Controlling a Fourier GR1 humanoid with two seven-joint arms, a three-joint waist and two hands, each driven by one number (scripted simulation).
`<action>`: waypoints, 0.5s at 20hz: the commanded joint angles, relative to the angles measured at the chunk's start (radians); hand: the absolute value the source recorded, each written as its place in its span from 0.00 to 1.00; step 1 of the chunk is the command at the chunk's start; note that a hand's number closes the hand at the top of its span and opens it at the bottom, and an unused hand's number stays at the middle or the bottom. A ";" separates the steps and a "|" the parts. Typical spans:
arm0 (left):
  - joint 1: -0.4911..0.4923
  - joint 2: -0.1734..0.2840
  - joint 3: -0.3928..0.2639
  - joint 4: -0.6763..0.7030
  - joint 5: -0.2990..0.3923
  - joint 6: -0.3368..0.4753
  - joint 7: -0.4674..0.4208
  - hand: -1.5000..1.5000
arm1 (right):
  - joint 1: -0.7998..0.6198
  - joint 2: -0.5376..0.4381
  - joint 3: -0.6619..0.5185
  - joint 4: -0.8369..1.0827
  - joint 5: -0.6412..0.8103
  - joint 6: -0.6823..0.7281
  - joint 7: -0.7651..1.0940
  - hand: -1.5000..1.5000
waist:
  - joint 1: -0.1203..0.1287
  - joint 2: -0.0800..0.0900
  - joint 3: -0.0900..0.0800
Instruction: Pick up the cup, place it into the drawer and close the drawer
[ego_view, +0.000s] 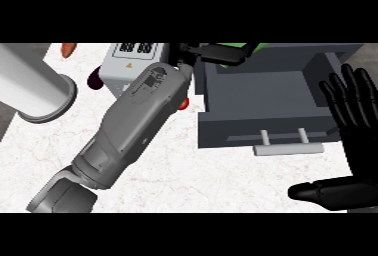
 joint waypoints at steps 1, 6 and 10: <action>-0.075 0.000 -0.052 0.114 0.071 -0.007 -0.019 1.00 | -0.014 0.018 0.025 0.001 0.026 -0.017 -0.004 0.00 | -0.015 0.004 0.000; -0.088 0.000 -0.139 0.187 0.108 0.013 -0.052 1.00 | 0.030 0.016 0.024 -0.024 0.009 0.005 -0.018 0.00 | -0.036 0.007 0.001; -0.085 0.000 -0.214 0.210 0.145 0.027 -0.069 1.00 | -0.072 -0.009 0.004 0.018 -0.040 0.013 0.036 0.00 | -0.060 0.016 0.001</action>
